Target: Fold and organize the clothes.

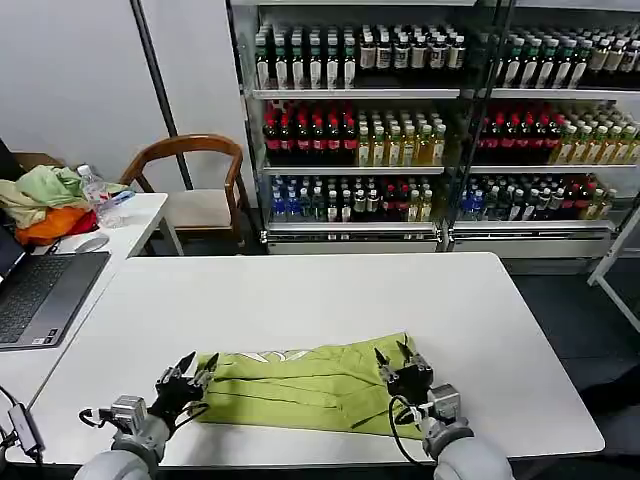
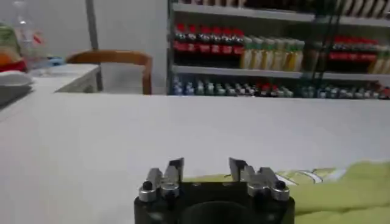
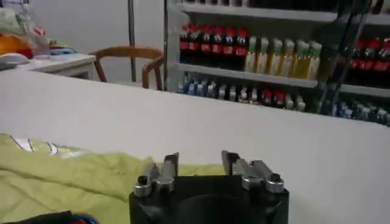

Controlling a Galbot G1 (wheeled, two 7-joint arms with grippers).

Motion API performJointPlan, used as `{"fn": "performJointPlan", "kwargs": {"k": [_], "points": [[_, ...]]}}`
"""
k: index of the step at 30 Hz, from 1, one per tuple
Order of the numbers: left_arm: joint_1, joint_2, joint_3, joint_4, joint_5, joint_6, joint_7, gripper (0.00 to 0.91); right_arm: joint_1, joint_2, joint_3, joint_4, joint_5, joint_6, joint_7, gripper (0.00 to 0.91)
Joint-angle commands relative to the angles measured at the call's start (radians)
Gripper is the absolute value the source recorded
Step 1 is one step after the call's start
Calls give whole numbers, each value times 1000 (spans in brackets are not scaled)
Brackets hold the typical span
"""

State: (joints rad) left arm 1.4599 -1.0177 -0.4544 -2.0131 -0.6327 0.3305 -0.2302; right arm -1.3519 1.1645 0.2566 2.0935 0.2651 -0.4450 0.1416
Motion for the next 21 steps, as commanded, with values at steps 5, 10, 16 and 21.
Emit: {"fn": "performJointPlan", "kwargs": {"k": [5, 10, 16, 21], "points": [[-24, -88, 117, 25, -55, 40, -309, 907, -78, 13, 21, 42, -43, 34, -3, 907], [-28, -98, 119, 42, -48, 48, -308, 907, -74, 12, 18, 35, -45, 36, -1, 907], [-45, -103, 118, 63, -55, 33, -308, 50, -78, 16, 12, 25, -52, 39, 1, 907], [-29, -107, 139, 42, -48, 37, -301, 50, -78, 16, 8, 25, -59, 40, 3, 907]]}}
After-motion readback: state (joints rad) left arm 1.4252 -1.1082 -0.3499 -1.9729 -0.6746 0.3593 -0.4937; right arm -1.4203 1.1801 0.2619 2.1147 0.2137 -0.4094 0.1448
